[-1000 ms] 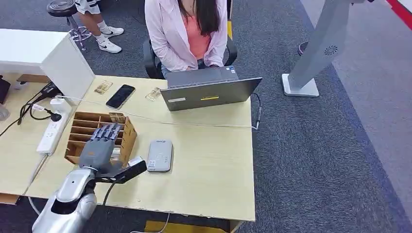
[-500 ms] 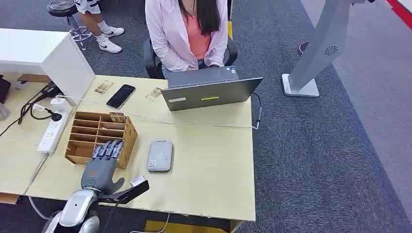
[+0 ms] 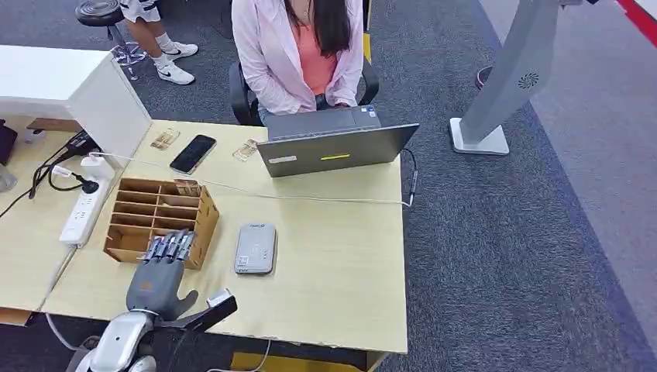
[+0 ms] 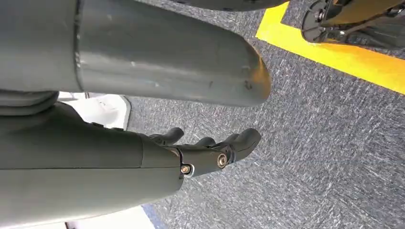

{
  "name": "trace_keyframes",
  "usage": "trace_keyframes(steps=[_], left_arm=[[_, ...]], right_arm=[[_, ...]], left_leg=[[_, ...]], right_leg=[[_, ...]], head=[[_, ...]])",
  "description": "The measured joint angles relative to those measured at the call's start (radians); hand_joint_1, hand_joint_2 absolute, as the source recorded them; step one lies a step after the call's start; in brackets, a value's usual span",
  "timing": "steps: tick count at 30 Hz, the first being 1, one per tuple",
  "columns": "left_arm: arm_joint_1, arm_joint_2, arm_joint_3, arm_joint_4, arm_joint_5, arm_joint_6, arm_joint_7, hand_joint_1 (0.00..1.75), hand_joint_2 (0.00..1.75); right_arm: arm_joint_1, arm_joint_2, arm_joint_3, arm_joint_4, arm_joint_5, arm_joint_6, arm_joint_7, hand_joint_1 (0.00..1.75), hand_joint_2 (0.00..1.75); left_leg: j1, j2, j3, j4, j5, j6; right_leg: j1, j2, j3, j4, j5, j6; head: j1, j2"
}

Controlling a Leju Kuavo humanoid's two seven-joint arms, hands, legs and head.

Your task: Pass the card to the sensor for recognition and then transmit it.

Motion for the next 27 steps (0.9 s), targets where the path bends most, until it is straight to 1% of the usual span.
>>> trace_keyframes(steps=[5,14,27], left_arm=[[0.002,0.000,0.008,-0.007,-0.002,0.011,0.005,0.00,1.75],[0.002,0.000,0.102,-0.011,-0.006,0.027,0.006,0.00,1.75],[0.002,0.000,0.126,-0.011,-0.012,0.027,0.006,0.00,1.75]], right_arm=[[0.000,0.000,0.000,0.000,0.005,0.001,0.000,0.00,0.00],[0.000,0.000,0.000,0.000,0.018,0.005,-0.001,0.00,0.00],[0.000,0.000,0.000,0.000,0.022,0.005,-0.001,0.00,0.00]], left_leg=[[0.000,0.000,0.000,0.000,0.000,0.000],[0.000,0.000,0.000,0.000,0.000,0.000],[0.000,0.000,0.000,0.000,0.000,0.000]], right_leg=[[0.000,0.000,0.000,0.000,0.000,0.000],[0.000,0.000,0.000,0.000,0.000,0.000],[0.000,0.000,0.000,0.000,0.000,0.000]], head=[[0.000,0.000],[0.000,0.000],[0.000,0.000]])
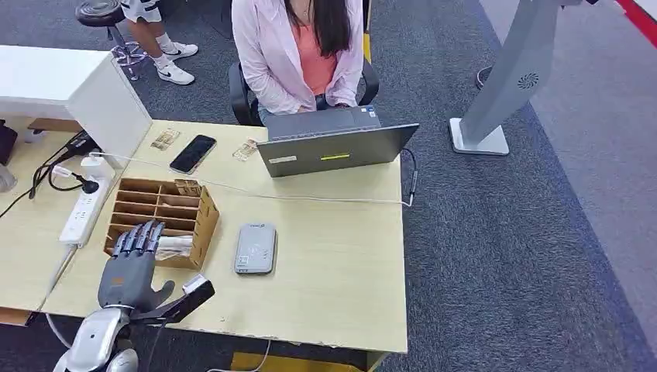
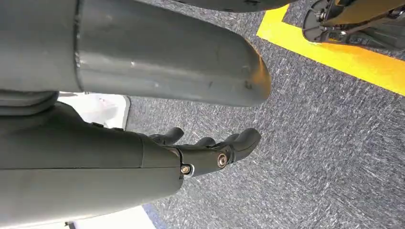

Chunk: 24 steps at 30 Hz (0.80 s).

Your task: Pass the card to the sensor for recognition and then transmit it.

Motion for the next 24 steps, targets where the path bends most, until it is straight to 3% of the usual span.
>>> trace_keyframes(steps=[12,24], left_arm=[[-0.035,-0.001,0.098,0.058,0.004,0.024,0.011,0.00,1.75],[-0.046,-0.014,0.119,0.106,0.002,0.035,-0.005,0.00,1.75]], right_arm=[[-0.001,0.000,0.002,0.000,0.024,0.015,0.000,0.00,0.00],[-0.001,0.000,0.003,0.000,0.028,0.017,0.000,0.00,0.00]], left_leg=[[0.000,0.000,0.000,0.000,0.000,0.000],[0.000,0.000,0.000,0.000,0.000,0.000]], right_leg=[[0.000,0.000,0.000,0.000,0.000,0.000],[0.000,0.000,0.000,0.000,0.000,0.000]], head=[[0.000,0.000],[0.000,0.000]])
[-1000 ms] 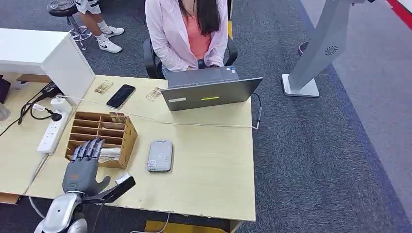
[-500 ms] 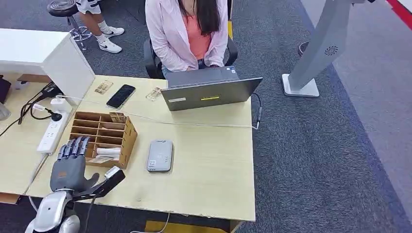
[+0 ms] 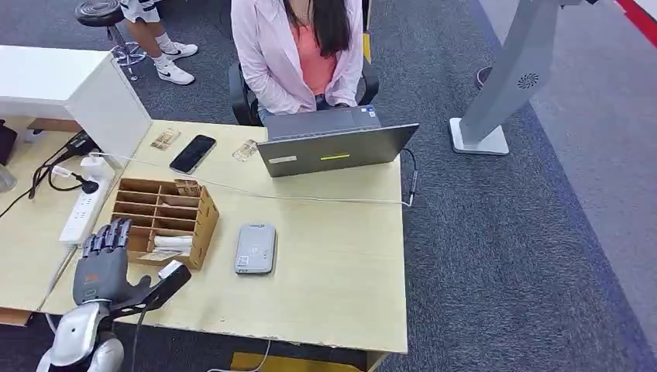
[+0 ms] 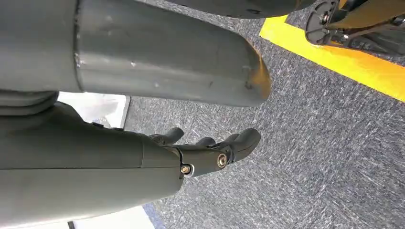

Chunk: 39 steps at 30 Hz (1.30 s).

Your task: Pass the card to the sensor for recognition and then transmit it.

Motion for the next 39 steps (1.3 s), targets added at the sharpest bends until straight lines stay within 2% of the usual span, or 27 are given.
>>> trace_keyframes(steps=[21,39], left_arm=[[-0.031,-0.026,0.000,0.040,-0.009,-0.004,-0.018,0.00,1.75],[-0.096,-0.059,-0.003,0.068,-0.009,-0.019,-0.032,0.00,1.75]], right_arm=[[0.000,0.000,0.005,0.000,0.009,0.002,0.000,0.00,0.00],[-0.001,0.000,0.006,0.000,0.015,0.003,-0.001,0.00,0.00]], left_leg=[[0.000,0.000,0.000,0.000,0.000,0.000],[0.000,0.000,0.000,0.000,0.000,0.000]], right_leg=[[0.000,0.000,0.000,0.000,0.000,0.000],[0.000,0.000,0.000,0.000,0.000,0.000]], head=[[0.000,0.000],[0.000,0.000]])
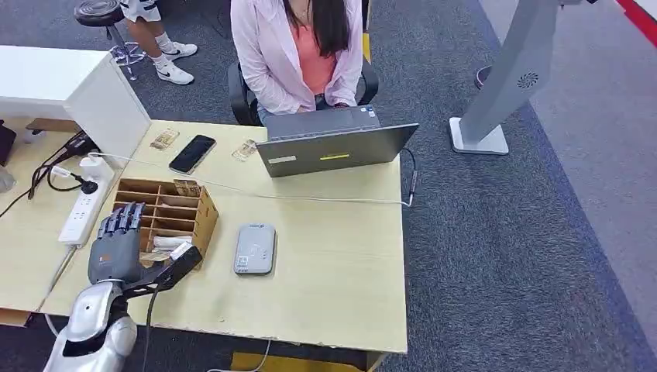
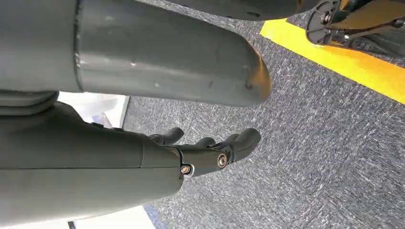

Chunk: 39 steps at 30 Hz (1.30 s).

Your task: Pass the card to the sensor for recognition and then transmit it.

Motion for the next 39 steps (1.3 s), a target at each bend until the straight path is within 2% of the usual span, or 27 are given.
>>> trace_keyframes(steps=[24,25,39], left_arm=[[-0.001,-0.005,-0.008,0.002,0.006,-0.003,0.000,0.00,1.75],[-0.001,-0.005,-0.008,0.002,0.006,-0.003,0.000,1.75,1.75],[0.002,-0.002,-0.015,0.003,0.020,-0.002,-0.004,1.75,1.75]], right_arm=[[0.000,0.000,0.000,0.000,0.004,0.001,-0.006,0.00,0.00],[0.000,0.000,0.000,0.000,0.004,0.001,-0.006,0.00,0.00],[0.000,0.000,0.000,0.000,0.005,0.000,-0.009,0.00,0.00]], left_leg=[[0.000,0.000,0.000,0.000,0.000,0.000],[0.000,0.000,0.000,0.000,0.000,0.000],[0.000,0.000,0.000,0.000,0.000,0.000]], right_leg=[[0.000,0.000,0.000,0.000,0.000,0.000],[0.000,0.000,0.000,0.000,0.000,0.000],[0.000,0.000,0.000,0.000,0.000,0.000]], head=[[0.000,0.000],[0.000,0.000],[0.000,0.000]])
